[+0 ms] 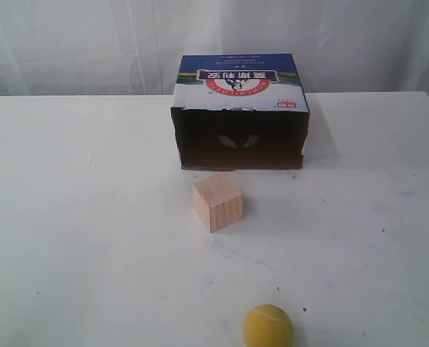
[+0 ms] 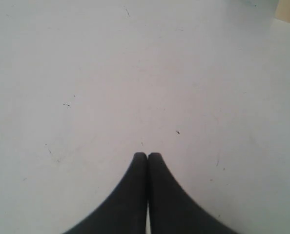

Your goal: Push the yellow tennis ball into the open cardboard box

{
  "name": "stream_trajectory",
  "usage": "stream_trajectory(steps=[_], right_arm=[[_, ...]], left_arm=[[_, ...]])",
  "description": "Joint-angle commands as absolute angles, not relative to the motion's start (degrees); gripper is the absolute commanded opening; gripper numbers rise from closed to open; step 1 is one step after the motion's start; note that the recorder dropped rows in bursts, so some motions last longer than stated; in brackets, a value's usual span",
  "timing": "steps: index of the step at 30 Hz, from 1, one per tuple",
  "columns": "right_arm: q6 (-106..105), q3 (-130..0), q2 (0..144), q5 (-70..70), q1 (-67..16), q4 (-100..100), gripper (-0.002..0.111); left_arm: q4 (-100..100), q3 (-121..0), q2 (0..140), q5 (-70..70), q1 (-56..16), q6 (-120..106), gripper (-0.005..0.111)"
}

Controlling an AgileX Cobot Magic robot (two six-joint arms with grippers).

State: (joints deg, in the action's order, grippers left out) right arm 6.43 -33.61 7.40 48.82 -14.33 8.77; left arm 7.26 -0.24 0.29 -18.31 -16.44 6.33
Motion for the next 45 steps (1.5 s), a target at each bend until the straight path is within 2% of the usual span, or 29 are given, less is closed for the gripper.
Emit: stream_trajectory(steps=[1,10,13,30,45], right_arm=[[2.33,-35.37,14.61,54.3,-14.19,16.11,0.0],[-17.99,-35.37,39.85,55.57,-14.29,34.65,0.0],[-22.16,-35.37,46.67,54.75,-16.6,36.31,0.0],[-25.76,-35.37,63.82,41.13,-30.55,35.27,0.0],[-25.31,-35.37,76.7,33.08,-35.54,34.75,0.0]], left_arm=[[7.38,0.0,0.0,-19.31,-16.73,6.2,0.0],[7.38,0.0,0.0,-19.31,-16.73,6.2,0.0],[7.38,0.0,0.0,-19.31,-16.73,6.2,0.0],[7.38,0.0,0.0,-19.31,-16.73,6.2,0.0],[7.38,0.0,0.0,-19.31,-16.73,6.2,0.0]])
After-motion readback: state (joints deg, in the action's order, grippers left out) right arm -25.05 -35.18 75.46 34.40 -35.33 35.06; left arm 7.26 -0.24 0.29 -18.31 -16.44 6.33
